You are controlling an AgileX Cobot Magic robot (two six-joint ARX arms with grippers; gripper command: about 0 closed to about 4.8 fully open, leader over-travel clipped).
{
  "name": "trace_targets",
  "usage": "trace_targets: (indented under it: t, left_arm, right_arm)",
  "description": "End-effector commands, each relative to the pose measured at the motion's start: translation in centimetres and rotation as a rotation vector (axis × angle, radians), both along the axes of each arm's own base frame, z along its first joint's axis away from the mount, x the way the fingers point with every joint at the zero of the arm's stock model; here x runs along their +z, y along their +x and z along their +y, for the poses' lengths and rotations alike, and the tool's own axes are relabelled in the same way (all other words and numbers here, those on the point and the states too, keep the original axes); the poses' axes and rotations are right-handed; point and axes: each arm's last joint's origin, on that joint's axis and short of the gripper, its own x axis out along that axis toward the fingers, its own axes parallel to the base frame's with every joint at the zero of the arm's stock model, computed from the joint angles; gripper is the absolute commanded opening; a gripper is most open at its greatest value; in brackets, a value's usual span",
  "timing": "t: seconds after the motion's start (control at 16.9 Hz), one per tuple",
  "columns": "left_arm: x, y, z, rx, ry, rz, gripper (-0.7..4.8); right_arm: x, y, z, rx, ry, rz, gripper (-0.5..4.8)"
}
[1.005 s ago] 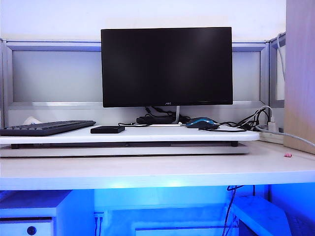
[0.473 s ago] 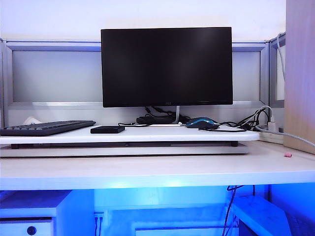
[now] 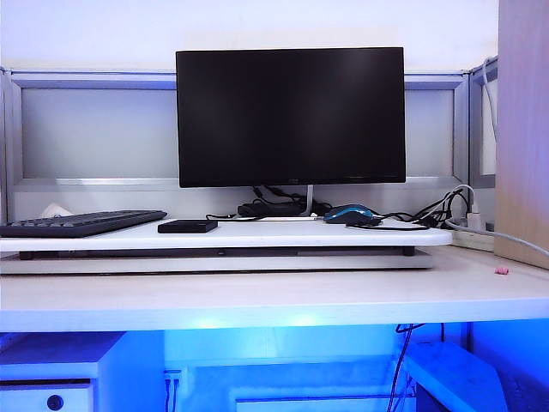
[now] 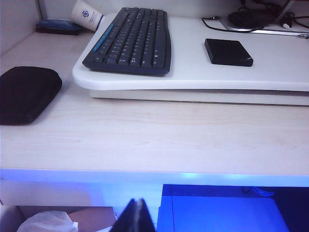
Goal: Unplug the data cable of the portable hard drive.
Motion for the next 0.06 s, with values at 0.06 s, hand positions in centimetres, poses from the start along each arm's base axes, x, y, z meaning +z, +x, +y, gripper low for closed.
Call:
trace_targets:
  t: [0.06]
  left_arm:
    - [-0.25,-0.02,-0.03,-0.01,-0.002,0.021,-0.06]
  right_arm:
    - [-0.06,0.03,0.01,0.003,-0.002,-0.003,-0.01]
